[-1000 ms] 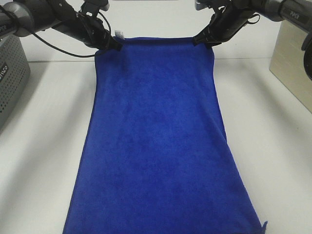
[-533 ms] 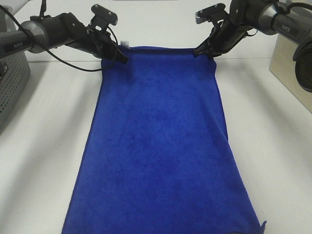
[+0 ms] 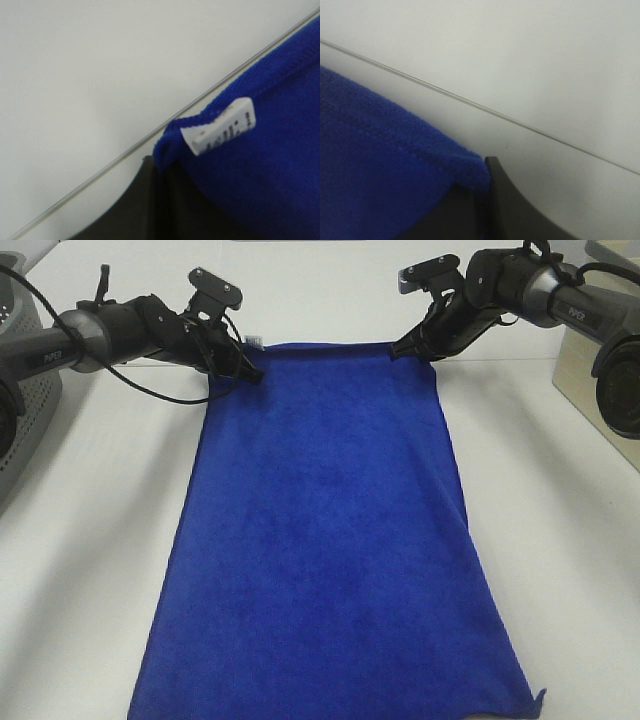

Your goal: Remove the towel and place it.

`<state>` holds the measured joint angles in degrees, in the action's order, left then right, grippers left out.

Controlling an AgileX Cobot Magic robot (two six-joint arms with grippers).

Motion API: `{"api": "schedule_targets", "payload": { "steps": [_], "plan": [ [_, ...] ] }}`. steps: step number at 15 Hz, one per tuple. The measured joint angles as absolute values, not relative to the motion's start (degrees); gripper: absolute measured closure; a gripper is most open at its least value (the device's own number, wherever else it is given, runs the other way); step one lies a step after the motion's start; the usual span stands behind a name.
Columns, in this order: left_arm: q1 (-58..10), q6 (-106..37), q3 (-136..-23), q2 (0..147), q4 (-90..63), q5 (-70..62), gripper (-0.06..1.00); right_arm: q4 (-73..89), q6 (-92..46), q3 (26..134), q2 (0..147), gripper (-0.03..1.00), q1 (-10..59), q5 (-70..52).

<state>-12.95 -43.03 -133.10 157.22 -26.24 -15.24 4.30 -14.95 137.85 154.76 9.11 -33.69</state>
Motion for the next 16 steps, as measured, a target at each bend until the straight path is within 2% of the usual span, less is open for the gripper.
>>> {"api": "schedule_targets", "payload": {
  "steps": [2, 4, 5, 6, 8, 10, 16],
  "plan": [
    [-12.9, -43.0, -133.1, 157.4, -26.6, -13.5, 0.86, 5.0, -15.0, 137.9, 154.8, 0.92, 9.1, -33.2],
    [-12.9, -43.0, -133.1, 157.4, -26.6, -11.1, 0.72, 5.2, -15.0, 137.9, 154.8, 0.82, 9.0, -32.5],
    [-12.9, -43.0, -133.1, 157.5, -27.0, -9.3, 0.58, 5.4, -14.9, 137.9, 154.8, 0.65, 8.7, -32.4],
    [-12.9, -43.0, -133.1, 157.5, -27.7, -8.7, 0.51, 5.4, -14.9, 137.9, 154.8, 0.53, 8.7, -32.4],
    [-12.9, -43.0, -133.1, 157.5, -28.6, -7.8, 0.44, 5.4, -14.9, 137.9, 154.8, 0.38, 8.5, -32.4],
    [-12.8, -42.2, -133.1, 157.5, -28.9, -7.9, 0.44, 5.4, -14.9, 137.9, 154.8, 0.34, 8.5, -32.7],
    [-12.5, -38.0, -133.1, 157.5, -29.2, -13.2, 0.43, 5.4, -15.9, 137.9, 154.8, 0.34, 8.5, -36.5]
  ]
}}
